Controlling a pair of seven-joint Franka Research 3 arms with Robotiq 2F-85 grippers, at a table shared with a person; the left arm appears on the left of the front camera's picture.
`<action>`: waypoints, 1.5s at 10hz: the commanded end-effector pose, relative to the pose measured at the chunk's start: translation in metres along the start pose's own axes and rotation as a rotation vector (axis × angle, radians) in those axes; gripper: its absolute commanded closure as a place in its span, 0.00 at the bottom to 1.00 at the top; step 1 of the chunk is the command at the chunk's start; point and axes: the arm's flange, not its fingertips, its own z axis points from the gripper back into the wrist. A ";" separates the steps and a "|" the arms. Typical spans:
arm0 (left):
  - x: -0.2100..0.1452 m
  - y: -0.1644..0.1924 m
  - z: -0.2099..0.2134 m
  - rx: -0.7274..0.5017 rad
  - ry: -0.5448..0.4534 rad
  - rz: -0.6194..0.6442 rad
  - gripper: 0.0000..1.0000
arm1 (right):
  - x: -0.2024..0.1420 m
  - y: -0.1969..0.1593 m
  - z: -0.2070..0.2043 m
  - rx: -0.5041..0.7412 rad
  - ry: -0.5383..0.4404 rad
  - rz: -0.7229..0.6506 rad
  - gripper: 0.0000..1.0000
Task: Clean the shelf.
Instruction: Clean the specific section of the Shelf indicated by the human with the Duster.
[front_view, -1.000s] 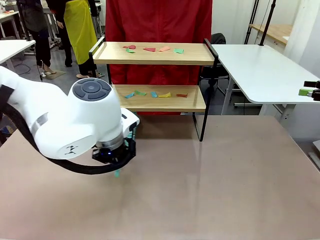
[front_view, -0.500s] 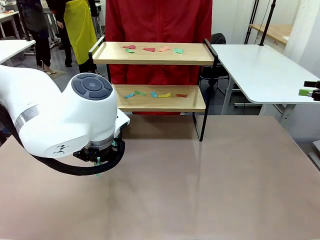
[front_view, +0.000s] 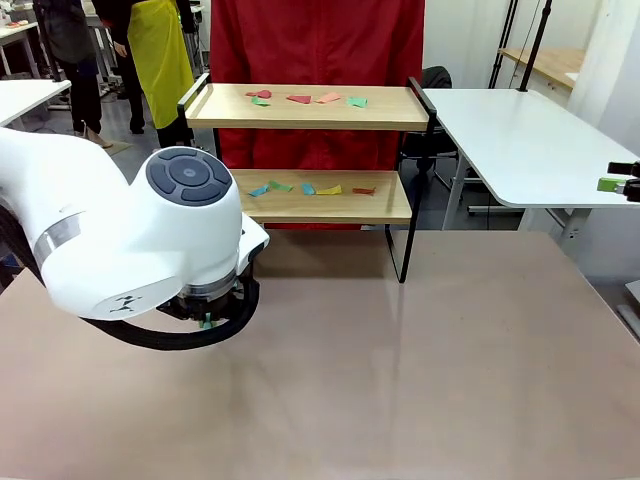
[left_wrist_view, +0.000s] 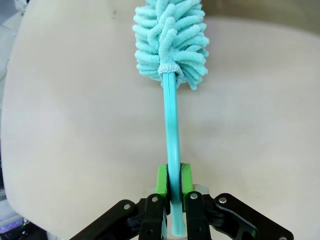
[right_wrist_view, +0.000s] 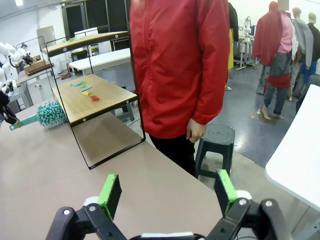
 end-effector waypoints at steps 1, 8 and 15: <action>0.000 0.007 0.014 -0.140 -0.066 -0.009 0.87 | 0.002 0.001 -0.001 -0.002 -0.001 0.003 0.00; -0.006 0.049 0.041 -0.487 -0.018 -0.389 0.87 | 0.002 0.001 -0.001 -0.002 -0.001 0.003 0.00; -0.013 0.116 0.065 -0.758 0.076 -0.721 0.87 | 0.002 0.001 -0.001 -0.002 -0.001 0.003 0.00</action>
